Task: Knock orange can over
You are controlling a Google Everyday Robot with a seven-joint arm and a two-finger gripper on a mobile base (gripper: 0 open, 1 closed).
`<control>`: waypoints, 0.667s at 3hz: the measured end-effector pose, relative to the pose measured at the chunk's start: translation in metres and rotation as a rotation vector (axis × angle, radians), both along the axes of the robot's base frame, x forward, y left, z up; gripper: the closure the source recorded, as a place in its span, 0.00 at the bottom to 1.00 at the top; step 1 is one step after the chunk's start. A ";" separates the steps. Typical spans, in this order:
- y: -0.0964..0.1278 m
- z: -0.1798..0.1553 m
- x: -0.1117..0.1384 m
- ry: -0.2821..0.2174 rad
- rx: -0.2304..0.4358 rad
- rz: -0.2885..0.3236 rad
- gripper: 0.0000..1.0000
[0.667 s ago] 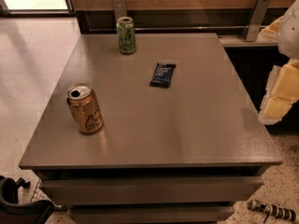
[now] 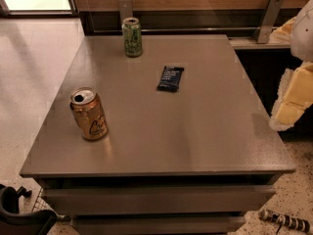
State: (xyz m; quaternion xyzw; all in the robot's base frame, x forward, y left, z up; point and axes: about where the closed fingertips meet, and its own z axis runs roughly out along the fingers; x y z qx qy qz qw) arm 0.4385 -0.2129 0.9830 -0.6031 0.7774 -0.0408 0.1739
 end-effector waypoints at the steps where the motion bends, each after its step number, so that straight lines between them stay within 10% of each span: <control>1: 0.027 -0.019 0.011 0.000 0.134 0.083 0.00; 2: 0.063 -0.032 0.020 -0.018 0.313 0.182 0.00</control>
Offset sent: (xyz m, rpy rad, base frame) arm 0.0227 0.1283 -0.0257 0.6828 -0.0517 0.3393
